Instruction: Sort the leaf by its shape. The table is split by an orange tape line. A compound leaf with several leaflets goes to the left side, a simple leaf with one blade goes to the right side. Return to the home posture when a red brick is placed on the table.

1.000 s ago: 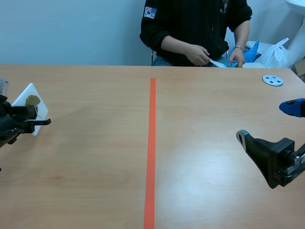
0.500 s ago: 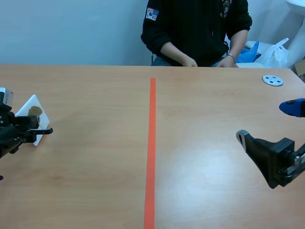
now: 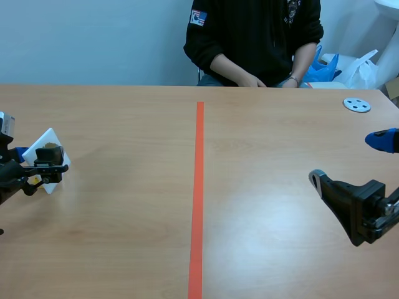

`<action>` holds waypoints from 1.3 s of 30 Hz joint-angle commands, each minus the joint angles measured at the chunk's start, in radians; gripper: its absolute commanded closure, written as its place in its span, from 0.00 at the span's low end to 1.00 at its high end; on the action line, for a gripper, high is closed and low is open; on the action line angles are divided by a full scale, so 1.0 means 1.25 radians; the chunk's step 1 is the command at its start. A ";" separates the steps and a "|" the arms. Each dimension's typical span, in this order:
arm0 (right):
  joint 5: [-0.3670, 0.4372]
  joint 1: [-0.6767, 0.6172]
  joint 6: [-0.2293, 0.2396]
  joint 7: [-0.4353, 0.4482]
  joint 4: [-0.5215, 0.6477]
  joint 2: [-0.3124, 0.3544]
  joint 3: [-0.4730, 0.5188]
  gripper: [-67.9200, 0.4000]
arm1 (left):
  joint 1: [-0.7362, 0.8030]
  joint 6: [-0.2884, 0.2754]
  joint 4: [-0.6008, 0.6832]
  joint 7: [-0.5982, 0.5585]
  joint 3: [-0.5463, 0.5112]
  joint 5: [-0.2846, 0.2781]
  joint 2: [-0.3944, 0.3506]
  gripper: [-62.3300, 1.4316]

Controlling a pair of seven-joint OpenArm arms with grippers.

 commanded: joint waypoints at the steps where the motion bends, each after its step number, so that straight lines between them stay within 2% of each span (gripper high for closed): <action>1: 0.012 0.001 0.000 0.005 0.011 0.000 0.012 0.00 | -0.003 -0.003 0.041 0.002 -0.008 -0.005 -0.027 0.26; 3: 0.012 0.001 0.000 0.006 0.011 0.000 0.013 0.00 | 0.013 -0.009 0.077 0.005 -0.008 -0.005 -0.039 0.17; 6: 0.012 0.001 0.000 0.006 0.011 0.000 0.013 0.00 | 0.047 -0.050 0.147 0.006 -0.008 -0.005 -0.062 0.00; 11: 0.012 0.001 0.000 0.006 0.012 0.000 0.017 0.00 | 0.115 -0.130 0.283 0.037 -0.008 -0.010 -0.094 0.00; 21: 0.012 0.000 0.006 0.003 0.015 0.000 0.048 0.00 | 0.319 -0.175 0.654 0.186 -0.010 -0.029 -0.122 0.00; 26: 0.012 0.000 0.009 -0.004 0.015 0.000 0.048 0.00 | 0.439 -0.175 0.840 0.242 -0.010 -0.029 -0.121 0.00; 30: 0.012 -0.002 0.012 -0.008 0.015 0.000 0.048 0.00 | 0.539 -0.175 0.950 0.257 -0.010 -0.029 -0.120 0.00; 34: 0.012 -0.002 0.015 -0.010 0.015 0.000 0.048 0.00 | 0.623 -0.172 1.022 0.257 -0.011 -0.029 -0.116 0.00; 39: 0.012 -0.002 0.030 -0.010 0.015 0.000 0.048 0.00 | 0.683 -0.166 1.052 0.256 -0.013 -0.029 -0.115 0.00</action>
